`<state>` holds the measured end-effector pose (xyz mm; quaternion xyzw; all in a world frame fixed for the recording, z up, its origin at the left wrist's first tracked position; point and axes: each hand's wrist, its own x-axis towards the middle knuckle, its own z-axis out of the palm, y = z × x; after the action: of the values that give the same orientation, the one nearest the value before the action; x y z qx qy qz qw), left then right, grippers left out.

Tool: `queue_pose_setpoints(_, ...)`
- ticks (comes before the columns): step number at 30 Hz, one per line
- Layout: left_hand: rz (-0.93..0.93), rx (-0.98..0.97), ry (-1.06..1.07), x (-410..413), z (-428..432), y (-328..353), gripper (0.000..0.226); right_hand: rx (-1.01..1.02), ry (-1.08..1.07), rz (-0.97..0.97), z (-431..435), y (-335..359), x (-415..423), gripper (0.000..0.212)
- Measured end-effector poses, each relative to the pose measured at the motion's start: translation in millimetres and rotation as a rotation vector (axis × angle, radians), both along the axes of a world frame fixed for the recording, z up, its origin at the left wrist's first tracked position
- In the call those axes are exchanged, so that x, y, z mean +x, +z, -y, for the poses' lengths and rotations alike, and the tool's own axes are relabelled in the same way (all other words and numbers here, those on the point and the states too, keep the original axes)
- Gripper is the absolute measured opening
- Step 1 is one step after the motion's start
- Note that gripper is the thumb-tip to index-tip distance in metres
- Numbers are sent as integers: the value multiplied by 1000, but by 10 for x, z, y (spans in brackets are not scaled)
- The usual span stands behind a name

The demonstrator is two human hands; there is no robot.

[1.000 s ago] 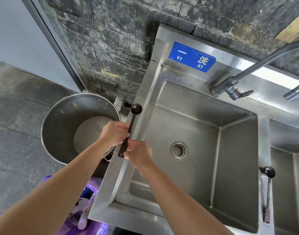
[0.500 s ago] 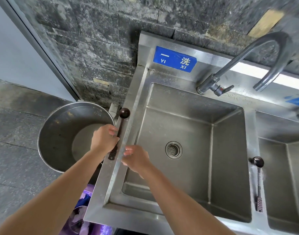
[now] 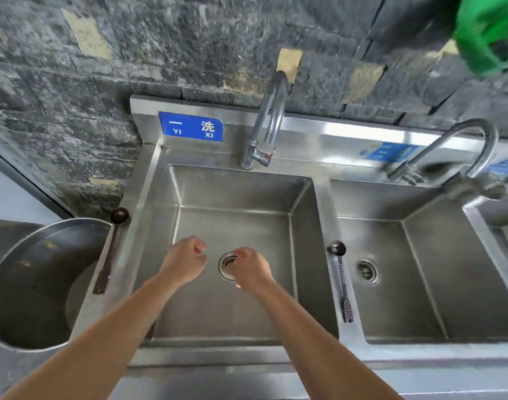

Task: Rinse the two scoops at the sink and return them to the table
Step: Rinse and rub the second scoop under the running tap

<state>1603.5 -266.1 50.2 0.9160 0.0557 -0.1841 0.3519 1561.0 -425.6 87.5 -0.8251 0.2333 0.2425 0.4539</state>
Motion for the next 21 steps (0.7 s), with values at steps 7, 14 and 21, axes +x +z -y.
queue_pose_setpoints(7,-42,-28,-170,-200,1368,-3,15,-4,-181,11,1324,61,-431,49)
queue_pose_setpoints(14,-140,-134,-267,-405,2492,-56,10,-141,-347,34,2367,-10,-813,33)
queue_pose_setpoints(21,-214,-233,-110,-480,3109,-343,9,-161,-294,-43,2626,-410,-1018,39)
